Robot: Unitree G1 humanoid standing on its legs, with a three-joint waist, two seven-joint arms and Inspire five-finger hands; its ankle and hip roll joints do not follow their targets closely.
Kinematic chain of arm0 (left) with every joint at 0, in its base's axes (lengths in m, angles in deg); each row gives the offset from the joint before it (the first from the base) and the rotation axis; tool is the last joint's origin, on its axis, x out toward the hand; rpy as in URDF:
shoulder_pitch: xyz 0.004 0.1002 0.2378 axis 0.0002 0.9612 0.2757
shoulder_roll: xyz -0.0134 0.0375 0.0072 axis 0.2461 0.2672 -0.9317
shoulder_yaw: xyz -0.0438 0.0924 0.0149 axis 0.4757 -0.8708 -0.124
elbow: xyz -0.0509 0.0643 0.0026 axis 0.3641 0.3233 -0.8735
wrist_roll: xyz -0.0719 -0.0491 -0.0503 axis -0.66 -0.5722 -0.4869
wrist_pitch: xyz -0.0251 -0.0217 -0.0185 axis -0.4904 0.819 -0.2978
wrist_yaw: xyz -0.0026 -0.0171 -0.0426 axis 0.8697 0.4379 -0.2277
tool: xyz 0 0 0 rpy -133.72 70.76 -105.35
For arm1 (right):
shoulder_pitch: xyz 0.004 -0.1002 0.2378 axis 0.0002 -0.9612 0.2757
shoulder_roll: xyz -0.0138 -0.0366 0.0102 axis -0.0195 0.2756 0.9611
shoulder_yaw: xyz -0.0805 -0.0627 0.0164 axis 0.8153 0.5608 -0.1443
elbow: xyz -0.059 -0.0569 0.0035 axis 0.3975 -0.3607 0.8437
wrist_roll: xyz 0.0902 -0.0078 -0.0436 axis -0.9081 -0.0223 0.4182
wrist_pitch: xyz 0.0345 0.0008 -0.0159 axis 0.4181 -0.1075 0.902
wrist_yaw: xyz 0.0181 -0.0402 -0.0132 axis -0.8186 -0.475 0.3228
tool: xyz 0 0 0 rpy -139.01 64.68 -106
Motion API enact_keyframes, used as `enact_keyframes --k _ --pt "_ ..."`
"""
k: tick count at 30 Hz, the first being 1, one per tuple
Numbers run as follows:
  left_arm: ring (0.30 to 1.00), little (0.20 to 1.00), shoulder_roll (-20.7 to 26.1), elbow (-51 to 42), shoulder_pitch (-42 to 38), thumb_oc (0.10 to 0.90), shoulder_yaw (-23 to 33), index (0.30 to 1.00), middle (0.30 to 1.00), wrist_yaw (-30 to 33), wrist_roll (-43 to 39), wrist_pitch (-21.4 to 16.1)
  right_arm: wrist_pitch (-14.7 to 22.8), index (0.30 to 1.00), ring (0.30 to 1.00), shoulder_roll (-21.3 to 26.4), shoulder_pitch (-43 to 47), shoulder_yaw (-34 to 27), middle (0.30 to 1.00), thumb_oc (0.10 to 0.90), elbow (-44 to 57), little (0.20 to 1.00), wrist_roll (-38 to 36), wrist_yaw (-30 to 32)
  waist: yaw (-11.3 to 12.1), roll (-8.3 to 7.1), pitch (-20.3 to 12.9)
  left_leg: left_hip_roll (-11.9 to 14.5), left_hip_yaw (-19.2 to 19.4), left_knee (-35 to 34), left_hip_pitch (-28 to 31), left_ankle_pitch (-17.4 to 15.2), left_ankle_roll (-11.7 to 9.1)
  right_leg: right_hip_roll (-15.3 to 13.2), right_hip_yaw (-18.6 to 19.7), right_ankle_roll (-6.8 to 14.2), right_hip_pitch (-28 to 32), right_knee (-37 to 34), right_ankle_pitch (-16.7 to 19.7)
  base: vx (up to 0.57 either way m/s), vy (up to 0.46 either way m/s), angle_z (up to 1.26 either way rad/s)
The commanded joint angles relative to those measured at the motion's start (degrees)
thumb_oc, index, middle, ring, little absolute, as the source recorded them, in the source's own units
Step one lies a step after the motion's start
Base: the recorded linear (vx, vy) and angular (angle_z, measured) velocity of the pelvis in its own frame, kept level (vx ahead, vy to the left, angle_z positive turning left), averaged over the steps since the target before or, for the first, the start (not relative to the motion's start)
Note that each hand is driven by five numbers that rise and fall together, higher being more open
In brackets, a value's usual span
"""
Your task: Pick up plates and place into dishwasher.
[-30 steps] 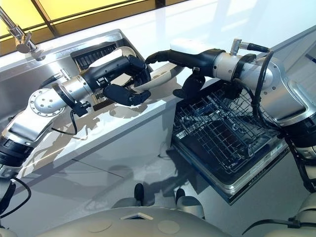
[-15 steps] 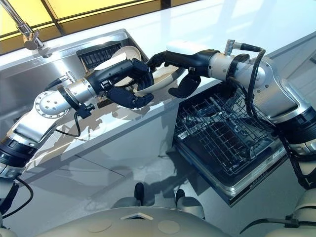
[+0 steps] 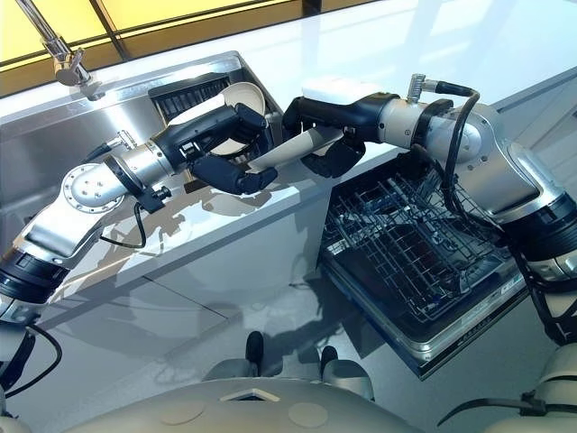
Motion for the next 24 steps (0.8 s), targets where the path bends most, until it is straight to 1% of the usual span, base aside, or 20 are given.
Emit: enact_keyframes --k 1,2,4,5,6,7,8,9,10,12,13,16,18,20,23,24 --pt "0.401 0.318 -0.47 -0.29 -6.48 0.218 5.03 0.401 0.401 7.12 -3.61 -6.49 0.66 0.300 0.300 -0.49 5.10 -3.68 0.300 0.100 -3.01 0.200 -0.90 7.85 1.11 -0.37 -6.57 -2.72 2.43 0.53 1.67 -5.99 1.20 2.98 0.46 2.29 -4.34 8.75 -5.39 0.00 0.000 0.00" --pt "0.900 0.900 -0.42 -0.21 -6.00 0.800 6.05 0.900 0.900 9.42 -3.50 -6.62 0.83 0.300 0.300 -0.18 4.57 -4.42 0.300 0.100 -3.16 0.200 -0.68 9.07 1.09 -0.40 -6.54 -2.71 2.42 0.52 1.71 -5.98 1.15 3.00 0.49 2.29 -4.33 8.72 -5.35 0.00 0.000 0.00" --pt "0.900 0.900 -0.36 0.52 -4.64 0.800 8.86 0.900 0.900 13.20 -3.02 -8.29 1.43 0.300 0.300 0.38 3.54 -6.19 0.300 0.100 -3.88 0.200 -0.38 11.82 1.16 -0.49 -6.52 -2.65 2.46 0.50 1.80 -6.02 1.03 3.02 0.54 2.30 -4.27 8.72 -5.33 0.00 0.000 0.00" --pt "0.900 0.900 0.00 1.53 -3.93 0.800 10.90 0.900 0.900 15.44 -3.08 -10.04 1.24 0.300 0.300 0.91 3.13 -7.47 0.300 0.100 -4.71 0.200 -1.31 14.85 1.21 -0.53 -6.55 -2.62 2.52 0.48 1.82 -6.01 1.00 3.06 0.53 2.25 -4.26 8.68 -5.31 0.00 0.000 0.00" --pt "0.900 0.900 0.23 1.88 -3.38 0.800 12.53 0.900 0.900 17.69 -2.17 -10.84 0.89 0.300 0.300 1.05 2.87 -8.88 0.300 0.100 -5.44 0.200 -1.55 17.70 1.22 -0.54 -6.55 -2.56 2.58 0.46 1.81 -6.00 0.98 3.07 0.60 2.19 -4.22 8.65 -5.33 0.00 0.000 0.00" --pt "0.900 0.900 0.45 2.10 -2.81 0.800 14.34 0.900 0.900 20.26 -0.88 -11.30 1.35 0.300 0.300 0.82 2.12 -10.73 0.300 0.100 -6.67 0.200 -0.95 21.24 1.26 -0.53 -6.56 -2.55 2.60 0.48 1.83 -6.08 0.96 3.10 0.65 2.13 -4.18 8.66 -5.40 0.00 0.000 0.00" --pt "0.900 0.900 0.70 2.95 -2.70 0.800 15.81 0.900 0.900 21.37 -0.42 -12.01 1.86 0.300 0.300 0.77 1.64 -12.29 0.300 0.100 -7.87 0.200 -0.86 24.04 1.24 -0.48 -6.53 -2.54 2.65 0.49 1.86 -6.14 0.97 3.10 0.63 2.13 -4.18 8.71 -5.45 0.00 0.000 0.00" --pt "0.900 0.900 0.99 3.24 -2.41 0.800 17.50 0.900 0.900 23.19 0.31 -12.30 2.34 0.300 0.300 0.71 0.78 -14.70 0.300 0.100 -9.00 0.200 -1.01 27.59 1.21 -0.39 -6.50 -2.51 2.68 0.51 1.91 -6.23 0.95 3.09 0.62 2.07 -4.16 8.82 -5.53 0.00 0.000 0.00" --pt "0.900 0.900 1.32 3.30 -2.02 0.800 19.39 0.900 0.900 24.50 0.76 -12.01 2.67 0.300 0.300 0.80 -0.55 -17.49 0.300 0.100 -9.61 0.200 -0.78 29.85 1.12 -0.27 -6.49 -2.52 2.62 0.51 1.99 -6.40 0.97 3.08 0.64 2.06 -4.19 8.93 -5.67 0.00 0.000 0.00" --pt "0.900 0.900 1.58 3.77 -1.79 0.800 21.63 0.900 0.900 25.69 1.20 -11.93 3.80 0.300 0.300 1.14 -2.61 -21.01 0.300 0.100 -10.64 0.200 0.40 32.71 0.91 -0.01 -6.49 -2.53 2.61 0.48 2.08 -6.62 0.94 3.04 0.62 2.08 -4.21 8.99 -5.83 0.00 0.000 0.00" --pt "0.900 0.900 1.81 3.48 -1.65 0.800 23.55 0.900 0.900 26.82 1.67 -10.85 3.75 0.300 0.300 1.48 -4.80 -24.00 0.300 0.100 -10.58 0.200 2.79 34.28 0.74 0.14 -6.51 -2.56 2.60 0.46 2.20 -6.78 0.89 2.99 0.58 2.11 -4.23 9.07 -5.94 0.00 0.000 0.00" --pt "0.900 0.900 2.76 3.53 -2.27 0.800 25.45 0.900 0.900 29.48 1.07 -9.39 3.59 0.300 0.300 3.11 -7.29 -26.63 0.300 0.100 -10.77 0.200 6.33 35.27 0.32 0.46 -6.61 -2.66 2.72 0.38 2.30 -6.89 0.85 2.90 0.62 2.19 -4.31 9.08 -6.00 0.00 0.005 -0.01" --pt "0.900 0.900 3.39 4.38 -2.85 0.800 26.19 0.900 0.900 30.98 0.87 -8.53 3.05 0.300 0.300 4.36 -7.95 -26.95 0.300 0.100 -11.32 0.200 7.73 34.96 0.13 0.55 -6.71 -2.71 2.89 0.37 2.38 -6.93 0.79 2.84 0.63 2.22 -4.36 9.16 -6.05 0.00 0.013 -0.04" --pt "0.900 0.900 4.66 6.66 -3.84 0.800 26.92 0.900 0.900 32.86 0.55 -7.66 2.96 0.300 0.300 7.07 -8.82 -27.29 0.300 0.100 -12.62 0.200 9.89 34.58 -0.44 0.66 -6.94 -2.77 3.26 0.31 2.52 -7.04 0.75 2.79 0.65 2.31 -4.43 9.27 -6.18 0.00 0.007 -0.05" --pt "0.900 0.900 5.45 8.74 -4.46 0.800 26.66 0.900 0.900 33.52 0.51 -7.98 2.80 0.300 0.300 8.98 -8.68 -26.84 0.300 0.100 -14.17 0.200 9.33 35.17 -0.72 0.72 -7.10 -2.78 3.53 0.26 2.58 -7.01 0.70 2.76 0.65 2.39 -4.51 9.33 -6.18 0.00 0.003 -0.06" --pt "0.900 0.900 5.73 9.60 -4.48 0.800 26.52 0.900 0.900 33.82 0.44 -8.24 1.96 0.300 0.300 9.46 -8.85 -26.91 0.300 0.100 -14.73 0.200 7.50 36.15 -0.86 0.78 -7.14 -2.79 3.64 0.24 2.58 -7.01 0.69 2.75 0.65 2.42 -4.58 9.36 -6.18 0.01 0.005 -0.09"
